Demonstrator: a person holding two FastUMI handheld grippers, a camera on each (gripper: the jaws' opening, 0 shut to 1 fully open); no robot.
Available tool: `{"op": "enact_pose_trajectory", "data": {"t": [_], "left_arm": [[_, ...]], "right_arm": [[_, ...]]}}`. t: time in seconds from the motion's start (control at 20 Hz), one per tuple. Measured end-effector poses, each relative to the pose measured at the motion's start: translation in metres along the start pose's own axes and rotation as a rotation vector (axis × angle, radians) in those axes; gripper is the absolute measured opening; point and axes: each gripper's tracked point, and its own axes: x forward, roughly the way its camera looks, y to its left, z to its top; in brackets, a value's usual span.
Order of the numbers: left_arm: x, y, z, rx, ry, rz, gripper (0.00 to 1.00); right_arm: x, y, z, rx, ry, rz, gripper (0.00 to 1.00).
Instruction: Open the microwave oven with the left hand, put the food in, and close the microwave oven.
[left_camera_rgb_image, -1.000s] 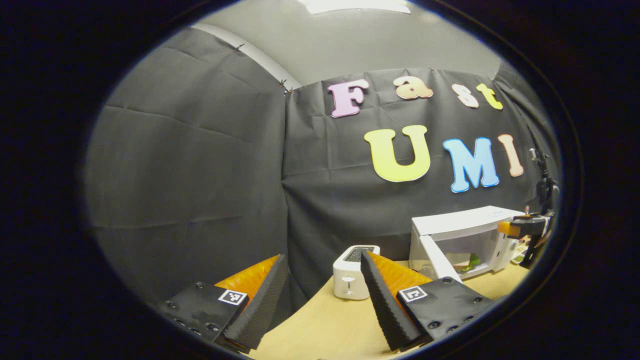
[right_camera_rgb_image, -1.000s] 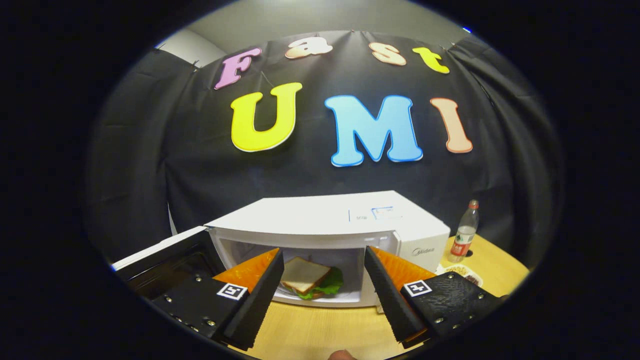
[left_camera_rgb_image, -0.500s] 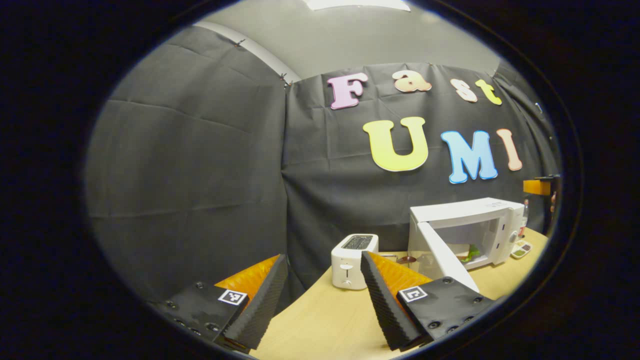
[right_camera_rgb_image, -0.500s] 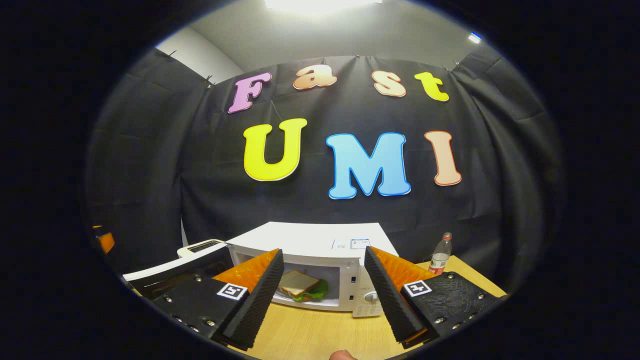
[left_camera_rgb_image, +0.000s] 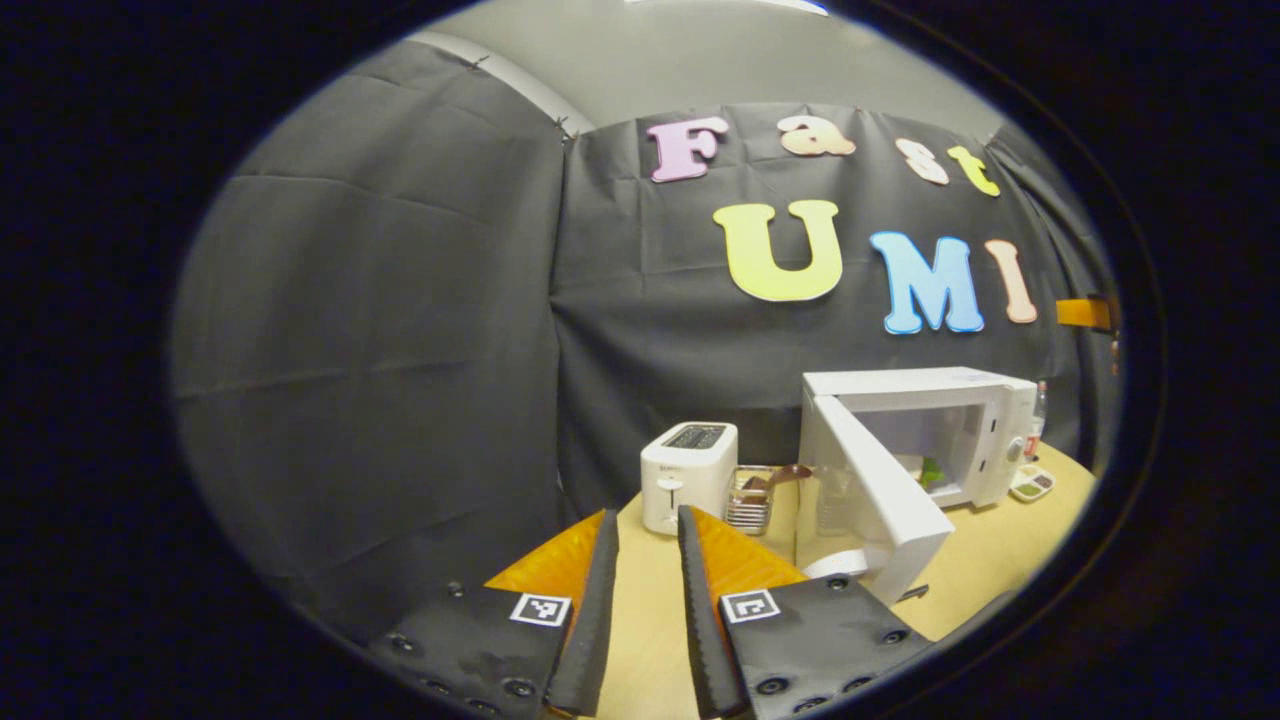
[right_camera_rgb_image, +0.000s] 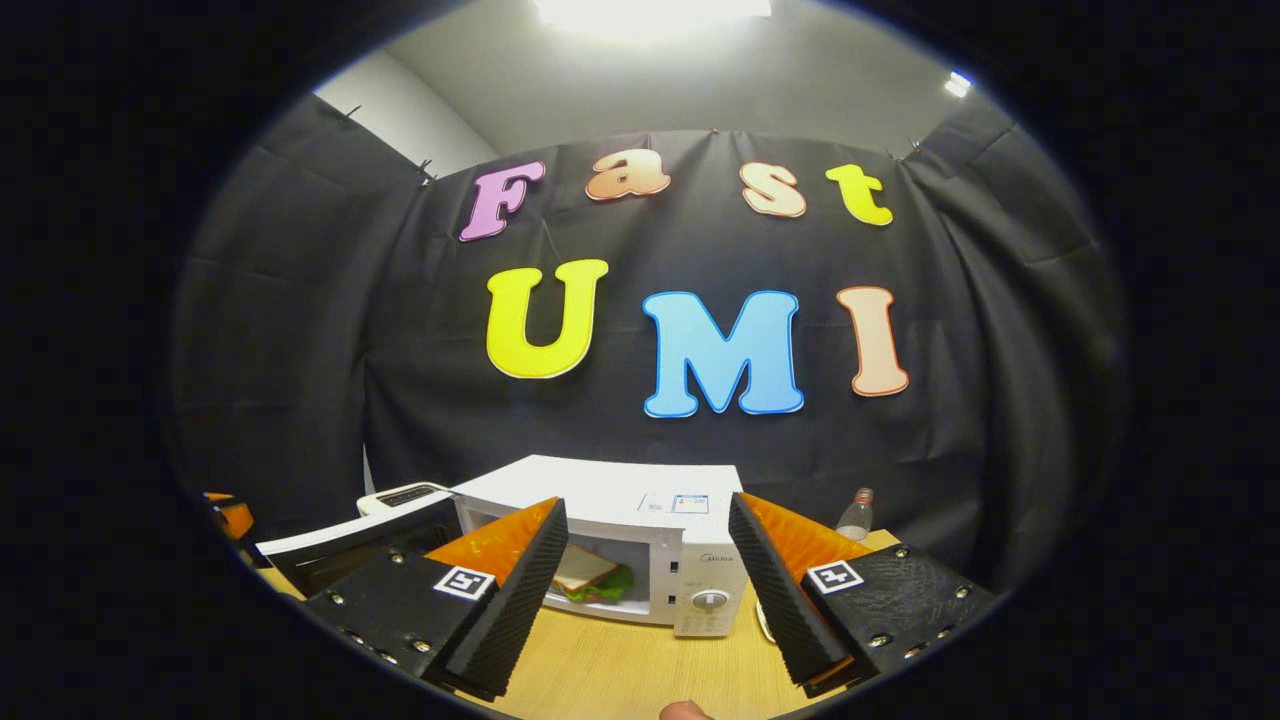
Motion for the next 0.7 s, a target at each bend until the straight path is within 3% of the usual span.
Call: {"op": "enact_pose_trajectory", "data": {"t": [0.05,0.15,0.2,0.3,0.4,0.6,0.7], "left_arm": [[0.004,-0.003,-0.003,0.002,0.008,0.001,0.45],[0.003,-0.011,-0.013,-0.001,0.032,-0.002,0.28],[0.004,-0.018,-0.018,-0.012,0.047,-0.019,0.14],[-0.005,-0.017,-0.021,-0.001,0.059,0.003,0.12],[0.000,-0.033,-0.031,0.005,0.087,-0.034,0.07],[0.002,-0.057,-0.036,0.027,0.105,-0.088,0.10],[0.001,-0.070,-0.038,0.006,0.120,-0.119,0.07]], "right_arm": [[-0.001,-0.002,0.001,0.002,0.001,-0.001,0.98],[-0.006,-0.008,0.003,-0.001,-0.001,-0.009,0.98],[-0.008,-0.011,0.005,-0.003,-0.006,-0.012,0.98],[-0.010,-0.016,0.008,0.000,-0.012,-0.022,0.98],[-0.014,-0.021,0.008,0.013,-0.012,-0.027,0.98],[-0.021,-0.035,0.009,0.016,-0.014,-0.044,0.98],[-0.023,-0.043,0.005,0.012,-0.012,-0.060,0.98]]}}
